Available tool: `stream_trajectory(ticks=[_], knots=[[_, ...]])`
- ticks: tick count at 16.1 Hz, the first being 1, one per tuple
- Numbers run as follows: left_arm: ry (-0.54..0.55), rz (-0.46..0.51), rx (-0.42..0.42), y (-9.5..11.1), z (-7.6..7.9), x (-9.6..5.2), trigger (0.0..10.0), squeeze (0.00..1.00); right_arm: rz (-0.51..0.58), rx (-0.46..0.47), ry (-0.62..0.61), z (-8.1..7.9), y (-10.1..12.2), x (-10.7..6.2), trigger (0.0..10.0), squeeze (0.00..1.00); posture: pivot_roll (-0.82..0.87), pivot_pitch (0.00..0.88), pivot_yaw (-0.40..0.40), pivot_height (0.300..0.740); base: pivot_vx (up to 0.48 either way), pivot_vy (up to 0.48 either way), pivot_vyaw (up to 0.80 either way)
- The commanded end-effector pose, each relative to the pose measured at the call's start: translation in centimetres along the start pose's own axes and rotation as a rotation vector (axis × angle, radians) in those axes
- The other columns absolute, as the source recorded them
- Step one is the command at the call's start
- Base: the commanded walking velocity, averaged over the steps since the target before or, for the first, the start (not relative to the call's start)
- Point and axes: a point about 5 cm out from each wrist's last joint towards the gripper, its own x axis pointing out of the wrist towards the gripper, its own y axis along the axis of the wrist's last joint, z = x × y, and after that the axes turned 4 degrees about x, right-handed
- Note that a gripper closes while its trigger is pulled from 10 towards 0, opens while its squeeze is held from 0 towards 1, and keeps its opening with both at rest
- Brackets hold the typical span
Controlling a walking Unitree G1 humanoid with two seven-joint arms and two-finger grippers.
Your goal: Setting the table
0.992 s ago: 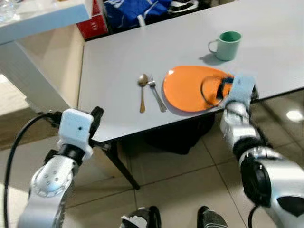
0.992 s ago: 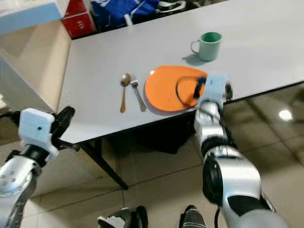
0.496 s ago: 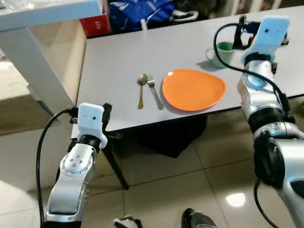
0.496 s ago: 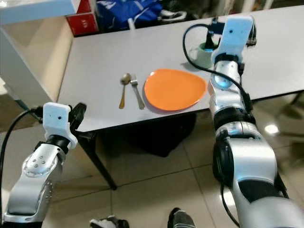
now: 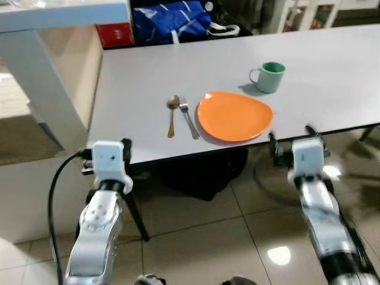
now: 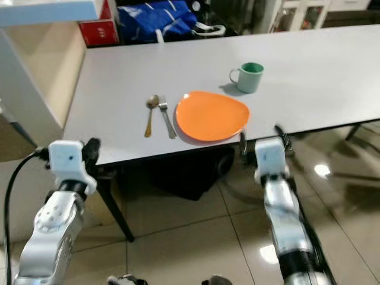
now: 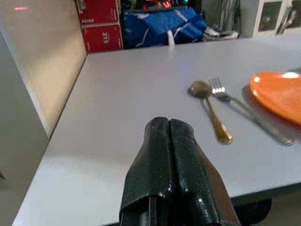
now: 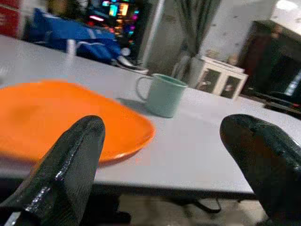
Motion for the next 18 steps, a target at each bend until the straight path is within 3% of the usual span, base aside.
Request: stream_trajectory(ticks=[1,3,6,9,13,18], knots=[[0.05,0.003,0.02,0.0,-1.2,-0.7,10.0,0.0,0.016,0.013,0.107,-1.2,0.3,-0.6,10.0,0.0,-0.09,0.0,0.014,0.74,0.0,0.0,0.0],[0.071,-0.022,0.012,-0.7,-1.5,-1.6,10.0,0.0,-0.058,0.074,0.148,-2.4,-0.7,-1.3,10.0,0.0,-0.07,0.0,0.013,0.74,0.0,0.0,0.0],[0.112,-0.039,-0.012,-1.1,-0.9,-2.1,10.0,0.0,-0.119,0.198,0.155,-4.3,-1.0,0.3,10.0,0.0,-0.04,0.0,0.007,0.74,0.0,-0.16,0.0],[0.135,-0.028,-0.01,-0.8,-0.9,-1.8,10.0,0.0,-0.112,0.199,0.197,-5.2,-0.3,1.0,10.0,0.0,-0.03,0.0,0.0,0.74,0.0,-0.48,0.0],[0.102,-0.007,0.012,-0.4,-0.2,-1.7,10.0,0.0,-0.108,0.182,0.209,-5.3,0.1,1.3,10.0,0.0,-0.04,0.0,0.001,0.74,0.0,0.0,0.76],[0.044,0.015,0.03,0.1,0.2,-0.1,10.0,0.0,-0.091,0.165,0.214,-6.0,0.4,1.0,10.0,0.0,-0.06,0.0,0.037,0.74,0.0,-0.472,0.72]])
